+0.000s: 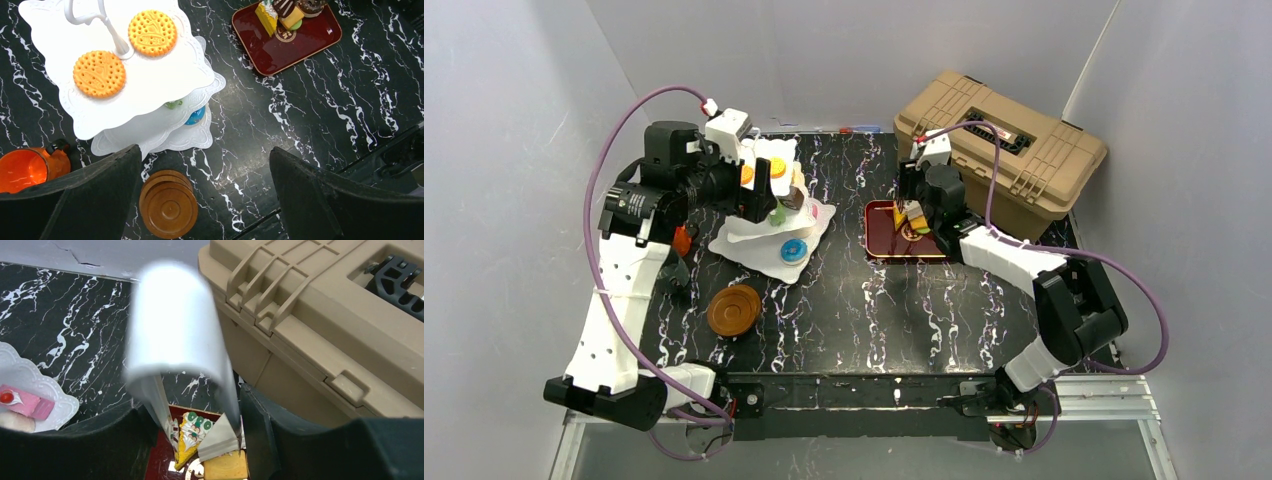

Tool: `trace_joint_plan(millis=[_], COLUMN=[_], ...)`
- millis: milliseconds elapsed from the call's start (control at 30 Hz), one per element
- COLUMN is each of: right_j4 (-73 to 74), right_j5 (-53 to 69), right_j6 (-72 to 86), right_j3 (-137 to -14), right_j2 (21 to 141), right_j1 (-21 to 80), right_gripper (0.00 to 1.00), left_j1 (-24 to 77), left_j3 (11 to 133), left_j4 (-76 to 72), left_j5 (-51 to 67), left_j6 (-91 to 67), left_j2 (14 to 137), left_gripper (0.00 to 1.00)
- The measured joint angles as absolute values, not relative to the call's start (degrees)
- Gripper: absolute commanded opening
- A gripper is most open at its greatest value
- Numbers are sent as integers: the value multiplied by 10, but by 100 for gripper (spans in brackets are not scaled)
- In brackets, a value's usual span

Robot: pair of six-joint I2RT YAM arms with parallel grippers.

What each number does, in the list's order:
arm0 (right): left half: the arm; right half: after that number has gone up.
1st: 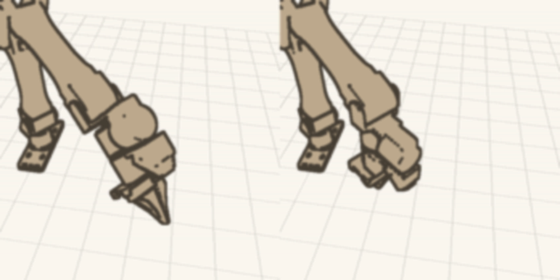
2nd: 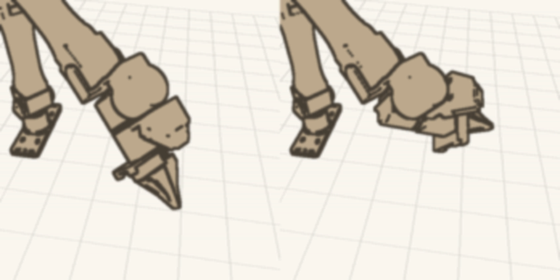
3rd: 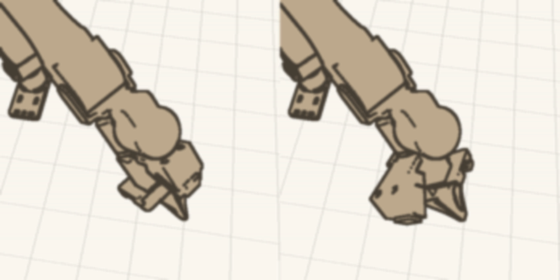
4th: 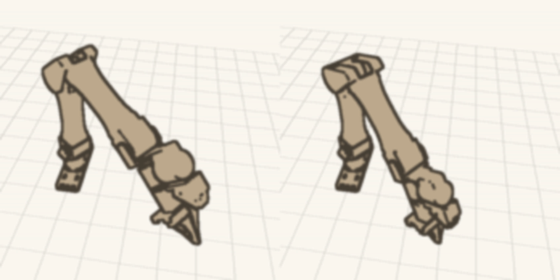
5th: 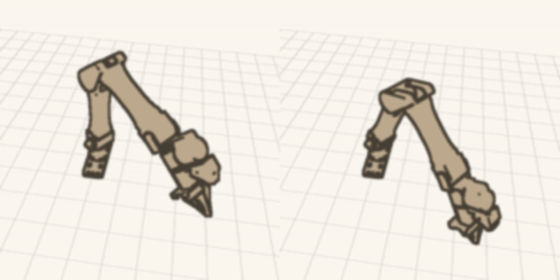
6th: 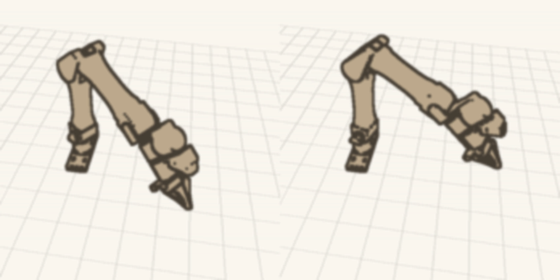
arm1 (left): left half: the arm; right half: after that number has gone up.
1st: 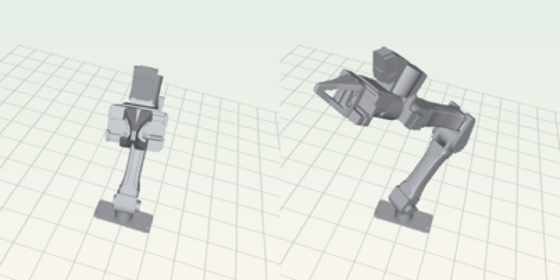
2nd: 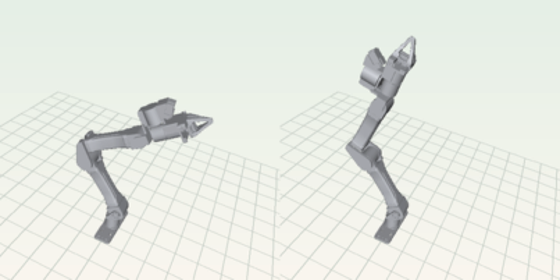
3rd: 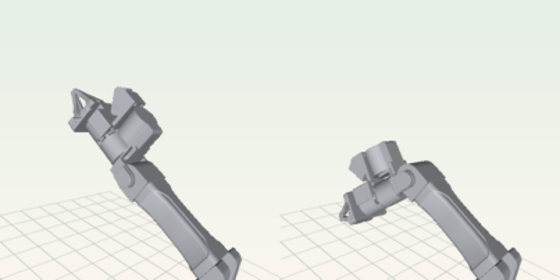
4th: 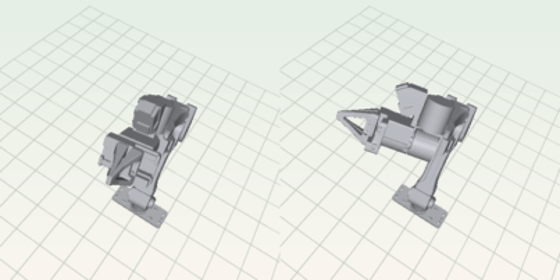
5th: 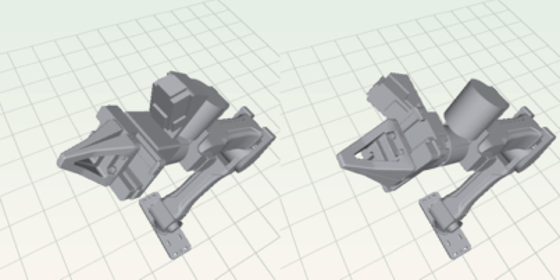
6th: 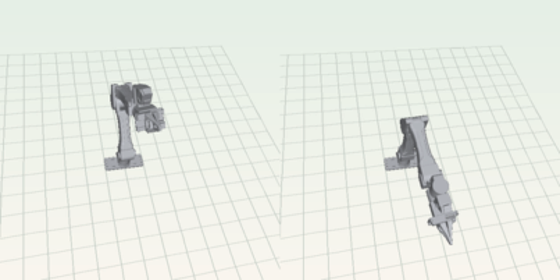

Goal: Serve the afternoon tea
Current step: Pick up the desert from the tray.

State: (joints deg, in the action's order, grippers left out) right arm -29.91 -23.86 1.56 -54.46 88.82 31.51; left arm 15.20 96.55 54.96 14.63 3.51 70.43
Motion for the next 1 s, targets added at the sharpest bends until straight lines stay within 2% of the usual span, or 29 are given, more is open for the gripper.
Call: trace_joint_plan(millis=[200,367,500,667,800,867,1000], right_j4=[-320,-335,-335,-362,-376,-376,-376], right_j5=[-243,-246,-250,-241,-234,-231,-225], right_j6=[13,12,11,10,3,4,9], right_j3=[-545,-545,-544,-517,-497,-488,-469], right_j2=[895,902,905,901,881,873,853], right_j1=[315,315,315,316,315,314,314], right_gripper=[70,66,56,23,8,2,1], left_j1=[143,138,135,132,132,132,132], left_j3=[965,965,964,960,957,956,953], left_j4=[549,548,543,536,532,531,528], left_j5=[160,164,166,171,175,176,177], left_j6=[32,32,31,27,24,23,23], left_j2=[704,703,698,693,692,692,691], left_gripper=[98,98,98,98,98,98,98])
